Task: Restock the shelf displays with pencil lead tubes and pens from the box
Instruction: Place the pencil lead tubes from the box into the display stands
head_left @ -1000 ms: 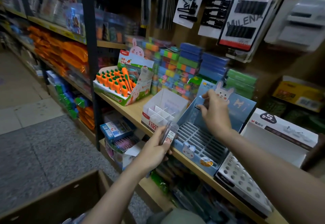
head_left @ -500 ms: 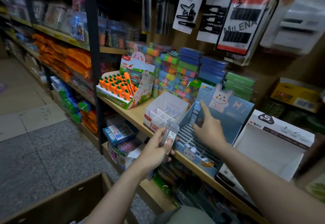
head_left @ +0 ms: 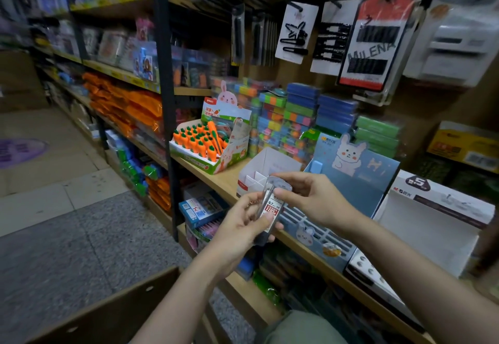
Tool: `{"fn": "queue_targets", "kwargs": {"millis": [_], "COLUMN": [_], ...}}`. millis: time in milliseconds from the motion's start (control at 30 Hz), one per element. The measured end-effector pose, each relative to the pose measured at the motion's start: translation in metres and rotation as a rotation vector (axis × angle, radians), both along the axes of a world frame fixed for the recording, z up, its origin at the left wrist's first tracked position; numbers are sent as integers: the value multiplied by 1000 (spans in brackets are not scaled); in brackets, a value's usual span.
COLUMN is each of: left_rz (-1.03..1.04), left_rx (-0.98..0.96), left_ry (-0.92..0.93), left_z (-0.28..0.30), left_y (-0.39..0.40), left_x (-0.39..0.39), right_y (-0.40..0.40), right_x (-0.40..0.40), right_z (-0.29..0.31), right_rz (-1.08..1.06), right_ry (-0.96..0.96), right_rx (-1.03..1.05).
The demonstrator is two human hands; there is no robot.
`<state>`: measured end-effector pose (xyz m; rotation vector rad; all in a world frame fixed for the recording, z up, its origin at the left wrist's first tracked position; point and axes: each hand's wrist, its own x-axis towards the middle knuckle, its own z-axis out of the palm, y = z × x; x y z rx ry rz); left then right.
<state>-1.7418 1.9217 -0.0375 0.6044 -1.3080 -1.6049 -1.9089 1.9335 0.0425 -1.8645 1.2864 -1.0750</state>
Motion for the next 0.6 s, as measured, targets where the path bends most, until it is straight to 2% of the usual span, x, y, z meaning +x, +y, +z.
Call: {"fn": "queue_targets", "kwargs": {"millis": [133, 233, 300, 433, 600], "left_rz": [98, 405, 540, 598, 573], "left_rx": [-121, -140, -123, -161, -174], "left_ry": [-168, -288, -378, -601, -610], "left_z": [1, 1, 1, -4, -2], "left_y": [-9, -35, -52, -81, -106], "left_x": [0, 5, 10, 9, -1], "right_y": [-10, -33, -51, -88, -125], "right_x": [-4, -18, -24, -15, -2], "right_z": [13, 34, 46, 43, 26], "right_rz": [-93, -320, -430, -515, -543], "right_ry": [130, 168, 217, 305, 392], "right_rx": [-36, -195, -300, -373, -316]}}
